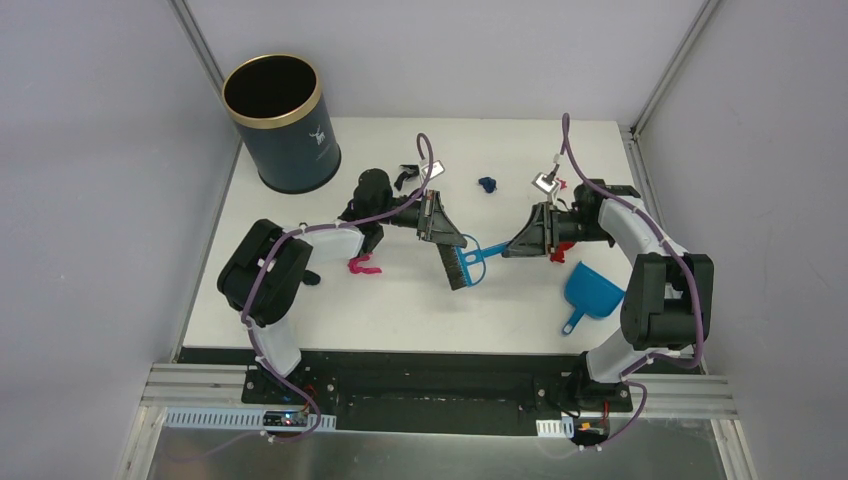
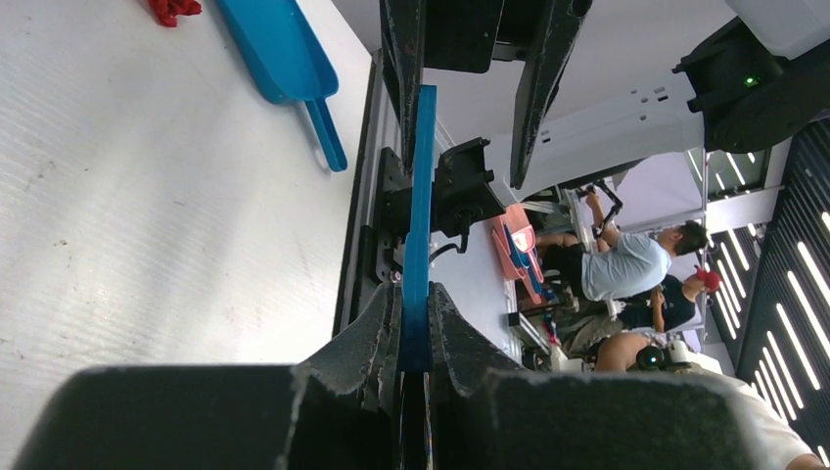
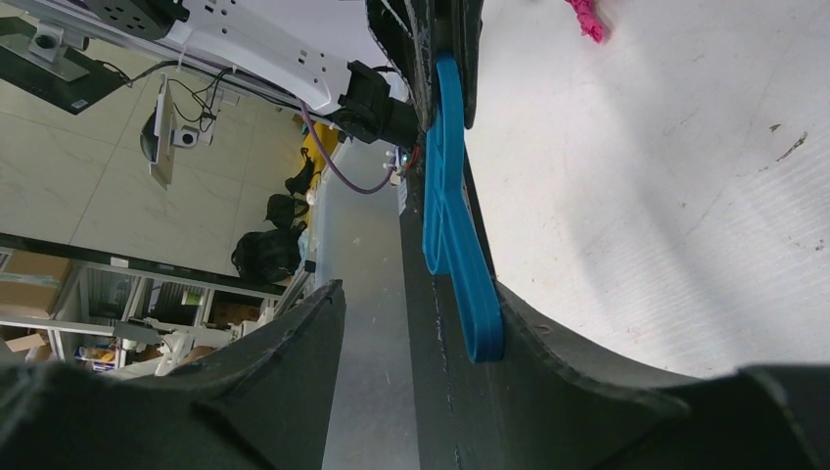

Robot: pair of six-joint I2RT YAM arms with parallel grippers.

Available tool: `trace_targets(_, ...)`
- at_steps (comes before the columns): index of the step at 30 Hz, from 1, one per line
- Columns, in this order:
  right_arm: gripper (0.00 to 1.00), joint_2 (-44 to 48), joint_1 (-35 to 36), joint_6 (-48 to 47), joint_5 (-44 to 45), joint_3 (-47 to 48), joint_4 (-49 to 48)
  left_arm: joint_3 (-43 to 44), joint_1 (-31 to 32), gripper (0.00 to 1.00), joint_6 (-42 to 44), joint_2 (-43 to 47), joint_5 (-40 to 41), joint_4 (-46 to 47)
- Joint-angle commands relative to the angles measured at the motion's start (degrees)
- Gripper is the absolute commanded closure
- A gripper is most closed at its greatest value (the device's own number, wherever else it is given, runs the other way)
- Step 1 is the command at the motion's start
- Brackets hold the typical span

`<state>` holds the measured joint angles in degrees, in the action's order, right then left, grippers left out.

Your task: Sweep away the paper scraps from the table

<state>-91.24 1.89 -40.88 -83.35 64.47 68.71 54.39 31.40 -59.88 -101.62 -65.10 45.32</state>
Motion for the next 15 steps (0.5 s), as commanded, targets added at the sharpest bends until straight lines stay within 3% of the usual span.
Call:
trace_targets(1, 0.45, 2.00, -0.57, 1.64, -3.60, 0.20, -3.43, -0.08, -0.44, 1.00, -1.12, 0.24, -0.53, 4.35)
trace_targets(15, 0.54, 1.48, -0.49, 15.93, -1.39, -1.90, -16.14, -0.25, -0.37, 1.00, -1.27, -0.65, -0.12, 4.25)
